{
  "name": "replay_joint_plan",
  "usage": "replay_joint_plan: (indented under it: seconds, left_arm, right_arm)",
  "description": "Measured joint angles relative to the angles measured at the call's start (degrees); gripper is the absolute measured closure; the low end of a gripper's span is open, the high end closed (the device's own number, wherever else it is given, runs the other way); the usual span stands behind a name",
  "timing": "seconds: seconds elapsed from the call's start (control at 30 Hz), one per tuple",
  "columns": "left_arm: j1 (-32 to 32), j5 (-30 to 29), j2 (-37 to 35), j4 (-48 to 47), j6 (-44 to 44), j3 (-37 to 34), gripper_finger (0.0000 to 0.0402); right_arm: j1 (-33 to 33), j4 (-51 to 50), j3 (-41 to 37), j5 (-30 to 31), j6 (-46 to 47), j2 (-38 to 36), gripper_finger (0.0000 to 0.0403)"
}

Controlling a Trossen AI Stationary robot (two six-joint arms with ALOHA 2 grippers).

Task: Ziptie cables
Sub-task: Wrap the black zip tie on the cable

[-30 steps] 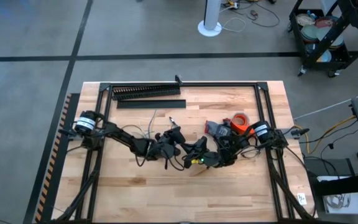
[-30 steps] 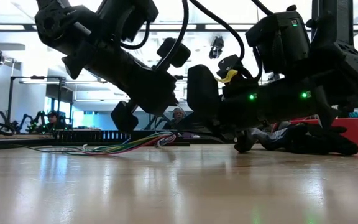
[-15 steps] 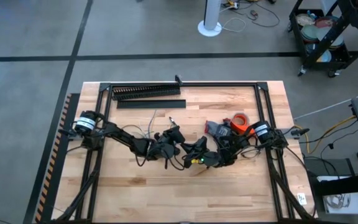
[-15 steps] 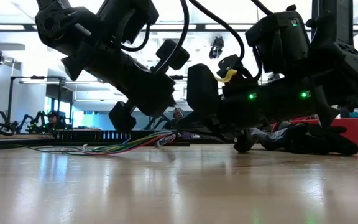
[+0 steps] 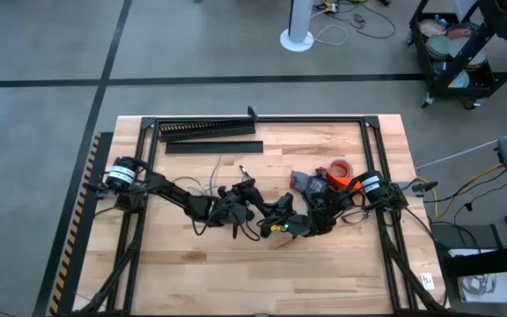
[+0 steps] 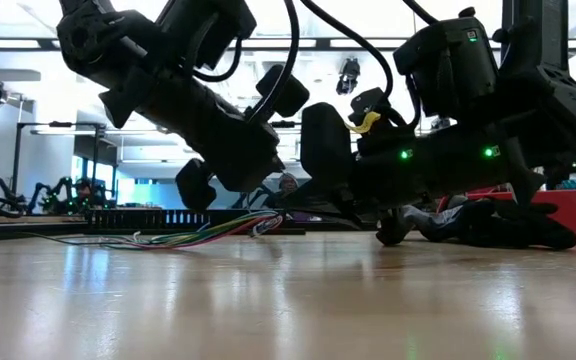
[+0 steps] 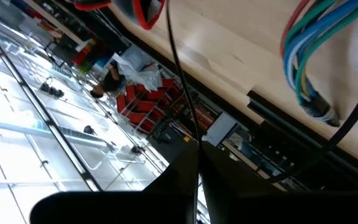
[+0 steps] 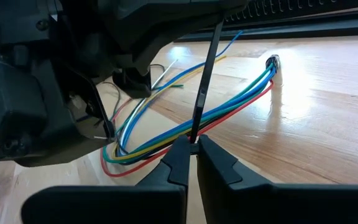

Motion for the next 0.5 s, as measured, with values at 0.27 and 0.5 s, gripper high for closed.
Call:
replay_joint_plan:
  seconds: [0.27, 0.5]
  left_arm:
    - [-0.1, 2.0, -0.9, -1.2, 1.6, 0.2, 0.0402]
    - [0.0, 2.0, -1.9, -2.7, -0.2, 0.0, 0.0402]
  right_arm:
    - [0.0, -0.1, 0.0, 0.0, 0.0, -0.1, 0.0403]
    - [0.0, -0.1, 0.0, -0.1, 0.1, -0.1, 0.0403]
